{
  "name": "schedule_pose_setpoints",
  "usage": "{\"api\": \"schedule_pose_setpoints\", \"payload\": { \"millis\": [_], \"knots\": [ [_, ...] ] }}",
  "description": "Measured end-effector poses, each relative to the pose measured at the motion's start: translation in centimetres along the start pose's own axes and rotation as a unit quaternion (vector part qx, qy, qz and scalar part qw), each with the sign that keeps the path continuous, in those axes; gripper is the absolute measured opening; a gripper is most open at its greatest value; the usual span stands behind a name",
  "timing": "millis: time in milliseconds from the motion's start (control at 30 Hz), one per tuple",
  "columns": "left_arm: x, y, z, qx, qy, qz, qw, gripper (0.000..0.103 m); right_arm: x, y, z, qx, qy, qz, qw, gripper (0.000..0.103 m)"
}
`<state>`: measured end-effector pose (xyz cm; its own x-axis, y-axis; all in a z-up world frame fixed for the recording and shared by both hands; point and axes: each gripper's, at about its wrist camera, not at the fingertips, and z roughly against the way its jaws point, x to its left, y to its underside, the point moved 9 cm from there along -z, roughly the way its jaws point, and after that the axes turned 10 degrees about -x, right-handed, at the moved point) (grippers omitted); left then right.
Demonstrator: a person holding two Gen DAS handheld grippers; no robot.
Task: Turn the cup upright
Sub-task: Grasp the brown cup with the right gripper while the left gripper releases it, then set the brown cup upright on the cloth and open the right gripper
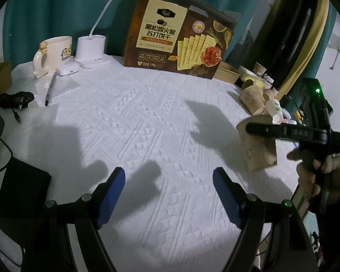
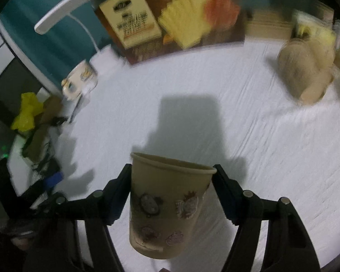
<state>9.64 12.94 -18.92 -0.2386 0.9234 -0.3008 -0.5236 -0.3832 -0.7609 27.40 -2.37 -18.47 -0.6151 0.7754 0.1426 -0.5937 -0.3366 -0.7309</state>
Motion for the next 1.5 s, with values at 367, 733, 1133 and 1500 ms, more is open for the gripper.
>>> {"api": "schedule_pose_setpoints", "payload": {
  "millis": [367, 733, 1133, 1500],
  "knots": [
    [0.1, -0.4, 1.0, -0.013, -0.003, 0.003, 0.9999, 0.080, -2.4, 0.5, 2.7, -0.171, 0.161, 0.085, 0.968, 0.068],
    [-2.3, 0.3, 0.9, -0.004, 0.012, -0.019, 0.9997, 0.080, -2.2, 3.7, 5.9, -0.189, 0.150, 0.070, 0.968, 0.069],
    [-5.8, 1.5, 0.8, 0.014, 0.031, -0.040, 0.9986, 0.080, -1.7, 7.1, 7.7, -0.179, 0.140, 0.056, 0.972, 0.069],
    [-7.5, 2.4, 1.8, 0.014, 0.030, -0.056, 0.9979, 0.080, -1.3, 9.2, 8.4, -0.163, 0.128, 0.053, 0.977, 0.072]
  ]
}}
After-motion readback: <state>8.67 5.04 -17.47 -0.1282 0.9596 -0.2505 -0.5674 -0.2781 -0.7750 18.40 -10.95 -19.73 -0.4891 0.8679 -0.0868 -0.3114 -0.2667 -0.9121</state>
